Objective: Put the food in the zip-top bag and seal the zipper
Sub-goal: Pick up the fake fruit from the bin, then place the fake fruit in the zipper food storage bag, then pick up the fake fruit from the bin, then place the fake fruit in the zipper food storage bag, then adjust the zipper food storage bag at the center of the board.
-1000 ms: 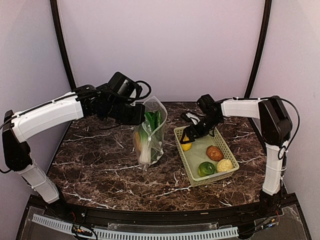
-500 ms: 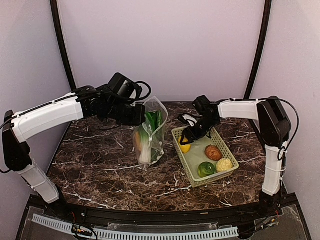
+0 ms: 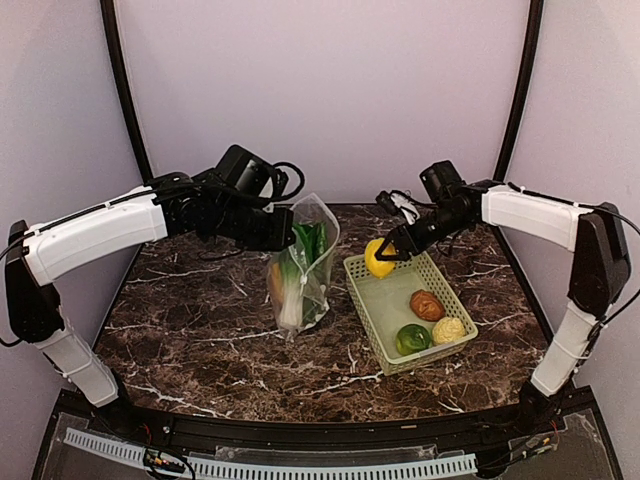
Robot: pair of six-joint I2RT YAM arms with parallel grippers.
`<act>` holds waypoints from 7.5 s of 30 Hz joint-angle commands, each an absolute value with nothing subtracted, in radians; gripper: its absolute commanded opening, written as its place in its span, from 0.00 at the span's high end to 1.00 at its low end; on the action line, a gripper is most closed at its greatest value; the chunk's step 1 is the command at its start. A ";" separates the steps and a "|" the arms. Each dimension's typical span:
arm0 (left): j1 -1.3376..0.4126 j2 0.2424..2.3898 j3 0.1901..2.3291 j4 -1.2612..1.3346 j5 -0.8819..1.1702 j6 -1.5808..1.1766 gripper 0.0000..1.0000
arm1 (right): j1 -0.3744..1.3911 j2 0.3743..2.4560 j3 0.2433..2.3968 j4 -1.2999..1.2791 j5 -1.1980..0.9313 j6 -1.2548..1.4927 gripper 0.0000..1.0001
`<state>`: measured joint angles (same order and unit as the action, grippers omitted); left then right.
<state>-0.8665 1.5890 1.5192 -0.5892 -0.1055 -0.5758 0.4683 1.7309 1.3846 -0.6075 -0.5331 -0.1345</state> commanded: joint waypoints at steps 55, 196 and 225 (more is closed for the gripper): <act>-0.866 1.505 1.515 -0.467 -0.049 -0.577 0.99 | 0.788 1.903 1.840 -0.834 -0.692 -0.086 0.14; -0.862 1.507 1.448 -0.517 -0.130 -0.626 0.99 | 0.707 1.879 1.748 -0.513 -0.814 0.211 0.38; -0.862 1.480 1.434 -0.509 -0.043 -0.528 0.99 | 0.710 1.796 1.795 -0.872 -0.552 -0.977 0.38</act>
